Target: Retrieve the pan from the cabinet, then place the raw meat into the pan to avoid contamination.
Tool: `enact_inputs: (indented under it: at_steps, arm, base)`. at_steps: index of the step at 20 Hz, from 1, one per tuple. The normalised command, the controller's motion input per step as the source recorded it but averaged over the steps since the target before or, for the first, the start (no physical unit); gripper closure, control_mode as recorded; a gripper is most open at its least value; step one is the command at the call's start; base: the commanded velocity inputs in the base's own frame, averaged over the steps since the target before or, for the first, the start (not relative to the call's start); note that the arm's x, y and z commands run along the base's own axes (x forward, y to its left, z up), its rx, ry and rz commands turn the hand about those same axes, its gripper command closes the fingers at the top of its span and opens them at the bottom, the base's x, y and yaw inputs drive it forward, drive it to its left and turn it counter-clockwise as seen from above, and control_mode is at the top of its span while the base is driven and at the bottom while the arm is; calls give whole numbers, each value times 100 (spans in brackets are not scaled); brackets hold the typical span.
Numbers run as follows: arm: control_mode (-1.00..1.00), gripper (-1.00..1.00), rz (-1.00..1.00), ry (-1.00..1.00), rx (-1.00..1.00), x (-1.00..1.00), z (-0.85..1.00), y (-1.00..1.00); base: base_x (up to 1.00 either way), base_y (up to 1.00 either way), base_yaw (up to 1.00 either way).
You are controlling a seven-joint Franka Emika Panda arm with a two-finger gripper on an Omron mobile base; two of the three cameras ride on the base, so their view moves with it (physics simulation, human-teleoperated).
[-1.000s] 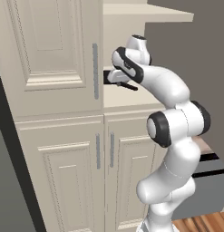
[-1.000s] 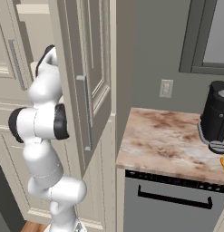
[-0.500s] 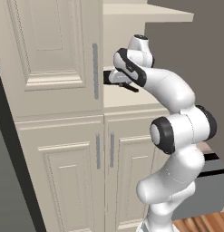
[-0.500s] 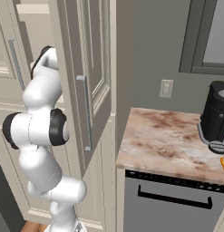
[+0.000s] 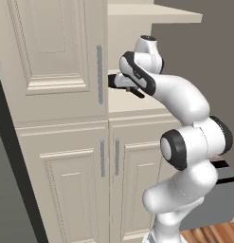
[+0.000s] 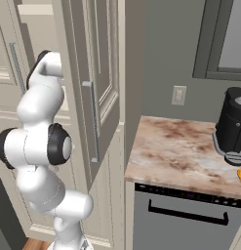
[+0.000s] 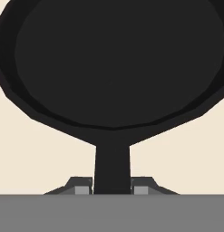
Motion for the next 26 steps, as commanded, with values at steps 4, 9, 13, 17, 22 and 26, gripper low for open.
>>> enact_inputs:
  at_steps: [4, 9, 13, 17, 22, 26]
  arm:
    - [-100, 100, -11, 0, 0, -31, 9, -5]
    - [-100, 100, -9, -1, 0, -38, 2, -6]
    - [-100, 100, -9, -5, 0, -41, 2, -6]
    - [-100, 100, -8, -7, 0, -46, 6, -6]
    - [-100, 100, -6, -11, 0, -50, 23, -1]
    - [-100, 100, -4, -11, 0, -56, 27, 0]
  base:
    - [0, 0, 0]
    - [0, 0, 0]
    - [0, 0, 0]
    - [0, 0, 0]
    - [0, 0, 0]
    - [0, 0, 0]
